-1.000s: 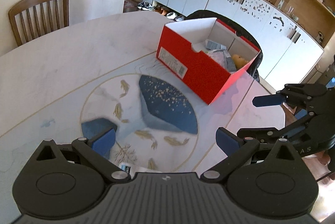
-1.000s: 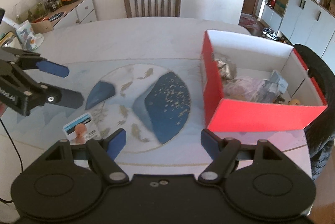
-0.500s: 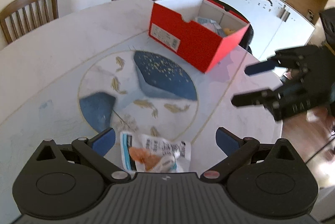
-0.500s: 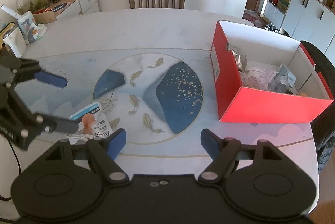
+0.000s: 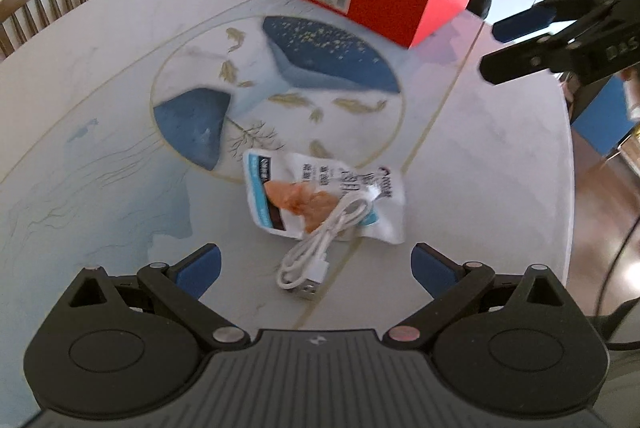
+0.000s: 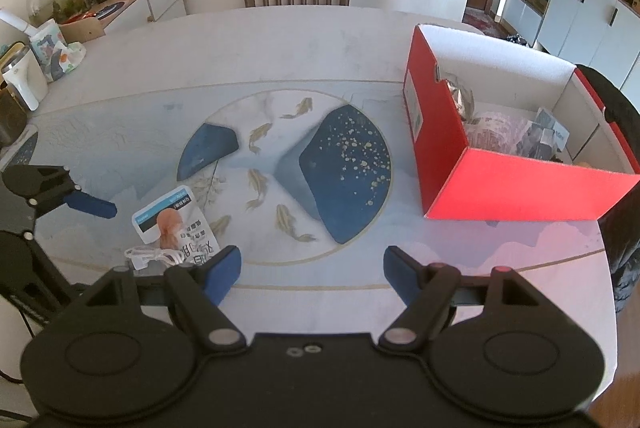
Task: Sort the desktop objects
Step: 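Move both grippers back toward the snack bag and white cable on the table, then grasp the white USB cable with the left gripper while the right grasps the snack bag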
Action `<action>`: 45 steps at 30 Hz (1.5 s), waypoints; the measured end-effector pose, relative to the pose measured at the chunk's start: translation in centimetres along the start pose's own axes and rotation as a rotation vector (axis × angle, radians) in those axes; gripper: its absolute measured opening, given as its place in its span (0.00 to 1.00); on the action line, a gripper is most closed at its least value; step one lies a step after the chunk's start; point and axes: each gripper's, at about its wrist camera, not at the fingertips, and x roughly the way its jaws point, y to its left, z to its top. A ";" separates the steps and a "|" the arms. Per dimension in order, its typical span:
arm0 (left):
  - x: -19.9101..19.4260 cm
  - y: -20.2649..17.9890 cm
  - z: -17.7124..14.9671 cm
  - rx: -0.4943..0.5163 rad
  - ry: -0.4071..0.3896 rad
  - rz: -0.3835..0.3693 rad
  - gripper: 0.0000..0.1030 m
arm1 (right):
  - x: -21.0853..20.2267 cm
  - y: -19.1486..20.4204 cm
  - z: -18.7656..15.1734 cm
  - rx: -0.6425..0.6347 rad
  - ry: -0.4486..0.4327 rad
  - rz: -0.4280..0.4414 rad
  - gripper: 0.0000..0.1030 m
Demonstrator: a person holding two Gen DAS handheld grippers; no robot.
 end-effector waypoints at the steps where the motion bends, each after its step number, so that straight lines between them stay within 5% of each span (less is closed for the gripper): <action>1: 0.2 0.0 0.0 0.002 -0.001 0.001 0.93 | 0.0 0.0 -0.1 0.000 0.002 0.000 0.76; 11: 1.9 -0.7 0.2 0.064 0.007 0.036 0.62 | 0.7 0.0 -0.5 0.003 0.020 0.007 0.76; 16: 2.3 -0.9 0.9 0.085 -0.024 0.080 0.19 | 0.9 -0.1 -0.6 0.001 0.024 0.009 0.76; 33: 4.2 -2.4 3.6 0.141 -0.053 0.046 0.11 | 2.0 -0.6 0.1 -0.007 0.030 0.012 0.76; 45: 2.0 0.5 2.4 0.011 -0.080 0.041 0.10 | 3.7 2.0 1.6 -0.081 0.022 0.082 0.76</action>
